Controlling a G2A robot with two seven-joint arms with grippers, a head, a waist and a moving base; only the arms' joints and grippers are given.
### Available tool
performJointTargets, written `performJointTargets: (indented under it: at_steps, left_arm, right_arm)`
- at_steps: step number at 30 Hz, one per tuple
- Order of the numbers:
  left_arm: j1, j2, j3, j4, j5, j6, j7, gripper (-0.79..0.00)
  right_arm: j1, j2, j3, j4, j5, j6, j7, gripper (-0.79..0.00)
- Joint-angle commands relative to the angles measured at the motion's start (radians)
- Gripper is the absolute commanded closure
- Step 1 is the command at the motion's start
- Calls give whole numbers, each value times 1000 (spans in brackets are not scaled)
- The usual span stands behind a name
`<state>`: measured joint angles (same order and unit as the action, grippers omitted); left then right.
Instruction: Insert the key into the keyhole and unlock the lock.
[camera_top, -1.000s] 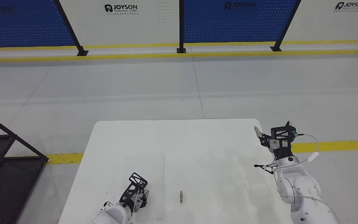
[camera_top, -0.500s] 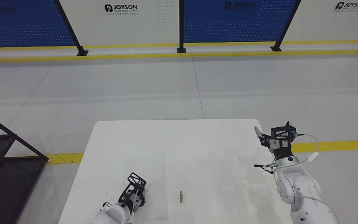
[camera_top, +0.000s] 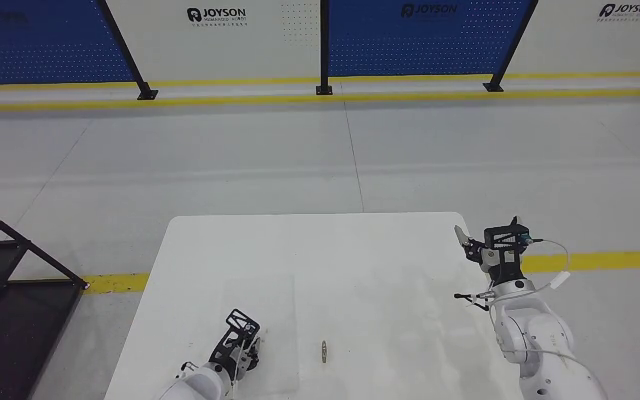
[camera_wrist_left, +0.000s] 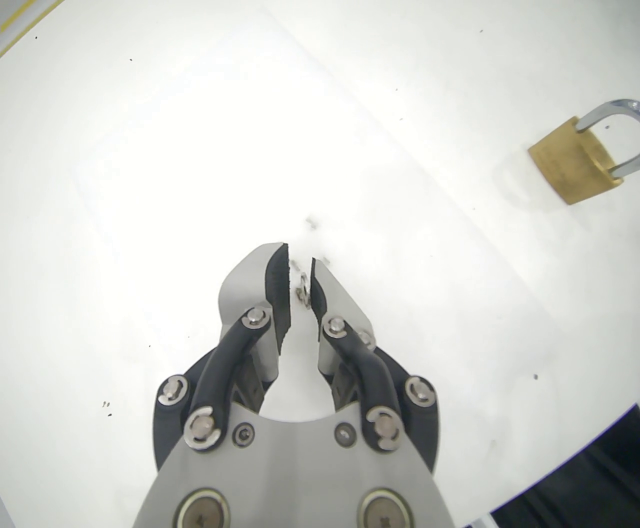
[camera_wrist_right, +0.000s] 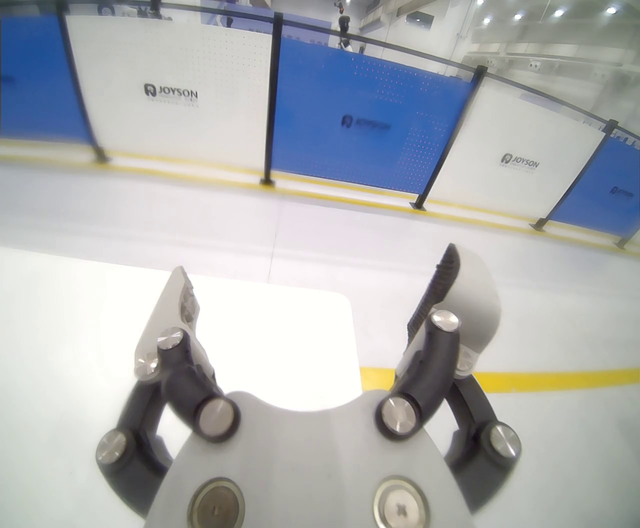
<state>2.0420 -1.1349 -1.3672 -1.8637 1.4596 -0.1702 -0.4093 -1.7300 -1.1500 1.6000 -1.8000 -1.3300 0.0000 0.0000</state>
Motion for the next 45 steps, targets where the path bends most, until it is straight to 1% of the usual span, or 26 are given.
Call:
performJointTargets:
  at_steps: [1, 4, 9, 13, 14, 21, 29, 31, 33, 35, 37, 42, 45]
  left_arm:
    - [2, 1, -1, -1, 1, 1, 2, -123]
    - [6, 1, -1, -5, 17, 12, 9, -52]
    - [14, 3, 0, -11, 22, 14, 15, -58]
    - [15, 3, -1, -13, 24, 17, 16, -25]
    - [16, 4, -1, -13, 23, 16, 18, 0]
    - [32, 6, -13, -32, 19, 11, 52, 0]
    - [101, 15, -53, -105, 12, -26, 134, 0]
    - [128, 19, -74, -129, -6, -51, 182, 0]
    - [155, 22, -103, -150, -26, -83, 257, 0]
    - [177, 27, -132, -166, -45, -131, 363, 0]
    - [194, 31, -163, -166, -81, -201, 470, 0]
    - [185, 43, -233, -134, -138, -383, 706, 0]
    - [183, 48, -261, -112, -113, -458, 860, 0]
  right_arm:
    - [0, 0, 0, 0, 0, 0, 0, -785]
    - [0, 0, 0, 0, 0, 0, 0, -785]
    - [0, 0, 0, 0, 0, 0, 0, -785]
    - [0, 0, 0, 0, 0, 0, 0, -785]
    - [0, 0, 0, 0, 0, 0, 0, -785]
    - [0, 0, 0, 0, 0, 0, 0, -785]
    - [0, 0, 0, 0, 0, 0, 0, -785]
    - [0, 0, 0, 0, 0, 0, 0, -785]
    - [0, 0, 0, 0, 0, 0, 0, -785]
    - [0, 0, 0, 0, 0, 0, 0, -785]
    - [0, 0, 0, 0, 0, 0, 0, -785]
    - [0, 0, 0, 0, 0, 0, 0, -785]
    - [0, 0, 0, 0, 0, 0, 0, -785]
